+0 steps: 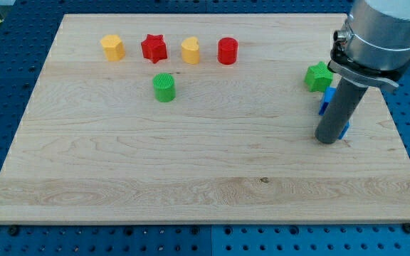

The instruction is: Move the green circle slightly right and down

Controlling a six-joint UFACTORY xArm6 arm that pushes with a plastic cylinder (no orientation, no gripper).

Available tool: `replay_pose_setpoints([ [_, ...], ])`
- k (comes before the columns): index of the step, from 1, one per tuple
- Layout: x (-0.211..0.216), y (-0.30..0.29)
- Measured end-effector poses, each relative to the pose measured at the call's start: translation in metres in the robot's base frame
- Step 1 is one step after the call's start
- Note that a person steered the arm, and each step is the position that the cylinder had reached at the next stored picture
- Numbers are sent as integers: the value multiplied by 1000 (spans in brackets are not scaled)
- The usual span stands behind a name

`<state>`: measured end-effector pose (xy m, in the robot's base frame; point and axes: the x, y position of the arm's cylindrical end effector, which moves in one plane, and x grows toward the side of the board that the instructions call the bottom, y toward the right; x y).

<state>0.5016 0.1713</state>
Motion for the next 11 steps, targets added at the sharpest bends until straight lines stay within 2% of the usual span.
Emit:
replay_pose_setpoints([
  [1,-13,-69],
  [3,-56,-261],
  [4,-79,-336],
  [5,-115,-337],
  [6,-116,-331],
  [7,-116,-290],
  [9,-95,-260],
  [11,-72,-199],
])
